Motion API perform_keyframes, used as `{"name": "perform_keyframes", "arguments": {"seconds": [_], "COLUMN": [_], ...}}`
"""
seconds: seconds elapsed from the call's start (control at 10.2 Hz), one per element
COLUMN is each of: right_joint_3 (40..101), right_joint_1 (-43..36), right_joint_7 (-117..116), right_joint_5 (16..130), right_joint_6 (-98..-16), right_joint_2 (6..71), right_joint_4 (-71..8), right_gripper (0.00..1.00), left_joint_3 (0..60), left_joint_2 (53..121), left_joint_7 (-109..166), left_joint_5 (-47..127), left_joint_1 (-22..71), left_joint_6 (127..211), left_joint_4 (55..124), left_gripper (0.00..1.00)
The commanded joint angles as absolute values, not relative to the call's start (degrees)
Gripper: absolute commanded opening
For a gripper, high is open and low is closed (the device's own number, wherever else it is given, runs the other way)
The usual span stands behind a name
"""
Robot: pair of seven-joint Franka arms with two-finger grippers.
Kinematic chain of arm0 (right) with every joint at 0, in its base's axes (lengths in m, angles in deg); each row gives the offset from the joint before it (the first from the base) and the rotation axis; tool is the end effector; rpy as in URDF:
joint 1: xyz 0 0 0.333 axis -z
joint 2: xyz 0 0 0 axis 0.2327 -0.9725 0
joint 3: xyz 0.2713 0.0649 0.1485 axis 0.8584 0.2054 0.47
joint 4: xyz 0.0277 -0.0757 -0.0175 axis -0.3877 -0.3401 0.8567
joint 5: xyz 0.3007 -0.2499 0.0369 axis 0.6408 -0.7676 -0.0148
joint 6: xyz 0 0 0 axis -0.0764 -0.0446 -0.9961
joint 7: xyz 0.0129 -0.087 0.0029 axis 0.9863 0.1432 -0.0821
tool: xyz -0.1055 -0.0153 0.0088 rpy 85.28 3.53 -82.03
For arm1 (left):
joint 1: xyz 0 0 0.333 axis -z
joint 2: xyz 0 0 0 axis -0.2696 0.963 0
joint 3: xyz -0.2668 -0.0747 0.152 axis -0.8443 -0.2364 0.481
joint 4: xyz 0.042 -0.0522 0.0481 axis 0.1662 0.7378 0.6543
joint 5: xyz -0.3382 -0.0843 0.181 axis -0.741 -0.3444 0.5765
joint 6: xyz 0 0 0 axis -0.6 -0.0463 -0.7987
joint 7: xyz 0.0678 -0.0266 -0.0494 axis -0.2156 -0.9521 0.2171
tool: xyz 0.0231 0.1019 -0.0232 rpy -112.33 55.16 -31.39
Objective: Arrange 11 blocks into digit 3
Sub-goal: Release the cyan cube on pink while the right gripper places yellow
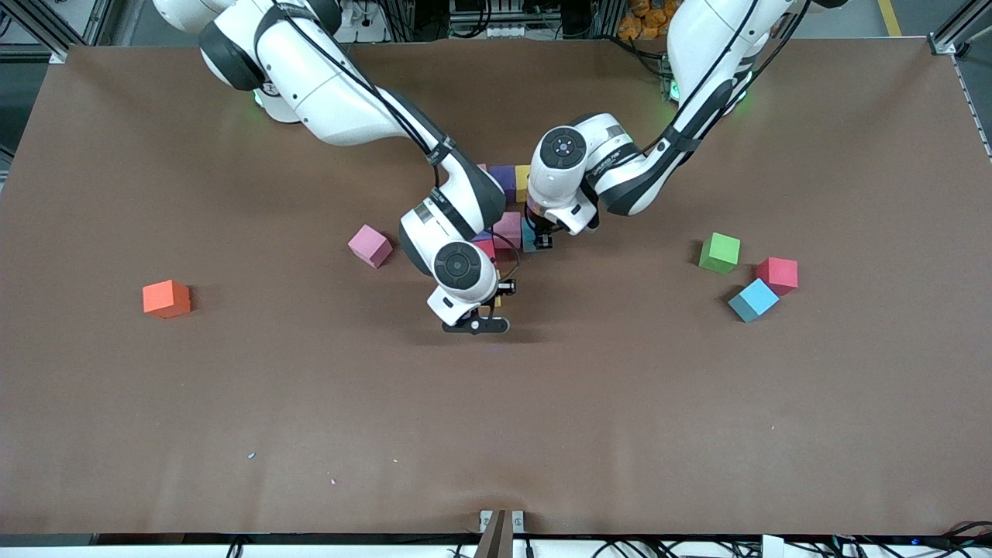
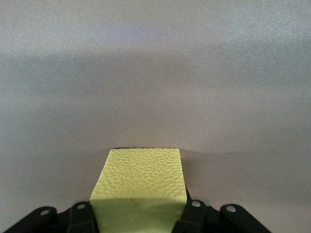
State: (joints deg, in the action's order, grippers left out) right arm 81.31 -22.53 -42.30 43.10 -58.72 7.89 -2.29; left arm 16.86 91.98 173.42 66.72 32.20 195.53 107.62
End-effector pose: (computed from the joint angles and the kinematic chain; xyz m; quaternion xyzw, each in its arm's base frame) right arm 0.5680 0.4829 0.1937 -0.9943 0.0099 0.1002 0.0358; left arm 0.3976 -0.4387 0.2078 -0.6900 -0.7225 0.0432 0.0008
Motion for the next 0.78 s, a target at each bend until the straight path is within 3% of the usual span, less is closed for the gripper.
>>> {"name": "perform_keyframes", "arguments": {"seconds": [0.0,0.49,0.69], "right_joint_3": [81.0,80.9,80.9], "right_joint_1": [-22.9,-23.4,-23.5], "right_joint_7": [-42.9,-42.7,-42.9], "right_joint_5": [43.2,41.4,41.3], "right_joint_6": [-58.1,-57.8,-57.8], "right_joint_2": [7.9,7.9,7.9], "right_joint_4": [-2.7,-2.7,-2.7], "right_gripper": [0.08,0.08,0.13], "left_joint_3": [16.5,16.5,16.5], "left_joint_2": [92.6,91.1,87.8], "left_joint_7": [173.8,174.4,173.8], "left_joint_5": [67.8,67.7,67.8], "left_joint_1": [32.3,31.3,30.9], "left_joint_6": [196.4,196.1,195.7], "left_joint_4": [107.4,105.4,105.5], "left_gripper": [1.0,1.0,1.0]}}
